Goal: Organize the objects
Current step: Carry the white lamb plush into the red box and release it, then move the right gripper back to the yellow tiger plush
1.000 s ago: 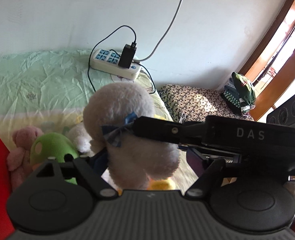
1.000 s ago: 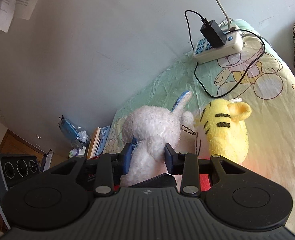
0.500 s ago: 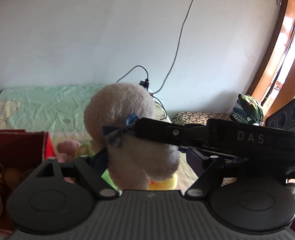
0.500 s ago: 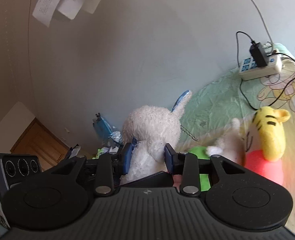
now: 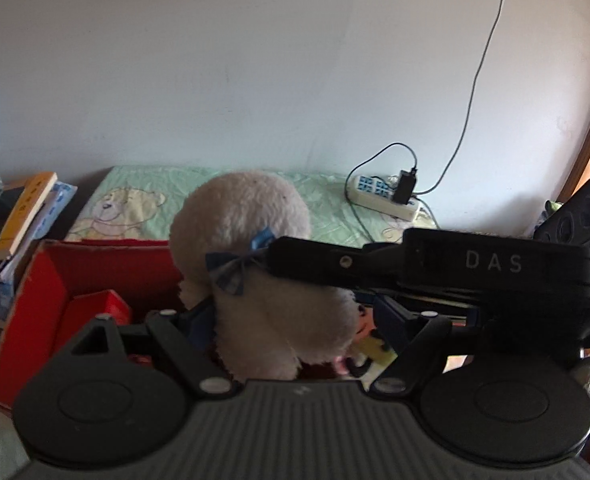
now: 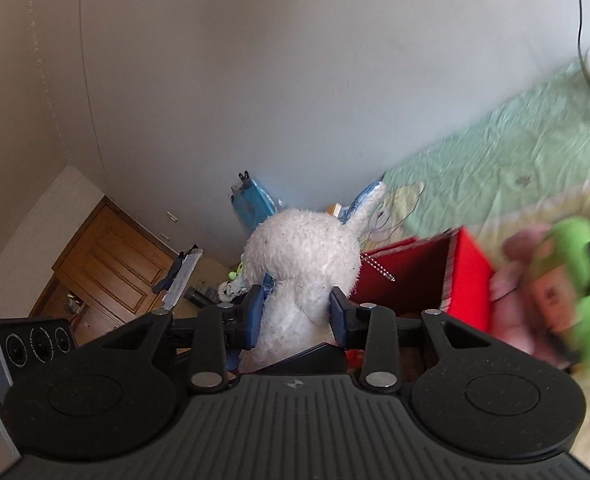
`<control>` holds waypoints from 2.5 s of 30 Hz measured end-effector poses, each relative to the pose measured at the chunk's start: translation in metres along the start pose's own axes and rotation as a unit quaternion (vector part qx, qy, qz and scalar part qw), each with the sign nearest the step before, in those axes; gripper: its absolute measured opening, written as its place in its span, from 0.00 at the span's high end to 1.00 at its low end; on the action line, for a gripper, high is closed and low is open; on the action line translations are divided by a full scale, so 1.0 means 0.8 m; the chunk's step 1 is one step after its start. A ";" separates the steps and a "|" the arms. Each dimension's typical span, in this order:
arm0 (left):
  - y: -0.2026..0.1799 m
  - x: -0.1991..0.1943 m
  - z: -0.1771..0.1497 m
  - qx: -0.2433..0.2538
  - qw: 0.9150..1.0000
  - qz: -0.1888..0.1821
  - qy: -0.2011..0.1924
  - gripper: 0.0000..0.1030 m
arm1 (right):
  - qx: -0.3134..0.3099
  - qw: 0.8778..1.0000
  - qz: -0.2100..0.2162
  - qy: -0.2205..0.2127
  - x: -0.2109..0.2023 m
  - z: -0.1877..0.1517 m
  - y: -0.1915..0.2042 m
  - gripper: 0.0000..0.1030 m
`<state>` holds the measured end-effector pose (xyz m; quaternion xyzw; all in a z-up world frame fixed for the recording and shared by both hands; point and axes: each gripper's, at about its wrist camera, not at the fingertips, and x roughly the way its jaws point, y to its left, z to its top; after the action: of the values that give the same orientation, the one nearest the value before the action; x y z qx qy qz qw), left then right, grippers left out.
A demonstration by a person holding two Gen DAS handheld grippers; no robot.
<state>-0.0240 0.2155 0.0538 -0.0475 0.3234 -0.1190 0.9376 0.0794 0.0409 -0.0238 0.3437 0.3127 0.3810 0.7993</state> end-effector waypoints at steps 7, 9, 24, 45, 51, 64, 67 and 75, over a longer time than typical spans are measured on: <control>0.121 0.005 -0.009 0.015 0.999 0.022 0.042 0.21 | 0.065 0.998 -0.008 0.018 0.100 -0.042 0.016 0.64; 0.147 0.009 -0.010 0.022 0.998 0.023 0.052 0.20 | 0.077 0.997 -0.011 0.018 0.123 -0.052 0.020 0.64; 0.211 0.040 -0.015 0.053 0.994 0.038 0.086 0.17 | 0.088 0.987 -0.116 0.063 0.184 -0.073 0.037 0.59; 0.179 -0.011 -0.017 0.042 0.995 0.060 0.066 0.13 | -0.085 0.964 -0.244 0.067 0.166 -0.062 0.079 0.44; 0.130 -0.016 -0.012 0.039 0.996 0.066 0.054 0.13 | -0.118 0.958 -0.252 0.061 0.119 -0.044 0.078 0.44; -0.033 0.010 -0.004 0.080 0.996 0.038 0.024 0.12 | -0.156 0.935 -0.317 0.014 -0.027 -0.006 0.047 0.42; -0.073 0.023 -0.004 0.094 0.995 0.023 0.023 0.11 | -0.148 0.928 -0.341 0.003 -0.063 0.003 0.030 0.42; -0.171 0.061 -0.009 0.132 0.991 -0.001 0.029 0.08 | -0.121 0.914 -0.387 -0.021 -0.147 0.016 -0.015 0.42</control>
<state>-0.0179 0.0708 0.0417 0.0795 0.3322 -0.1632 0.9256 0.0334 -0.0659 0.0017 0.1046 0.3561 0.0692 0.9260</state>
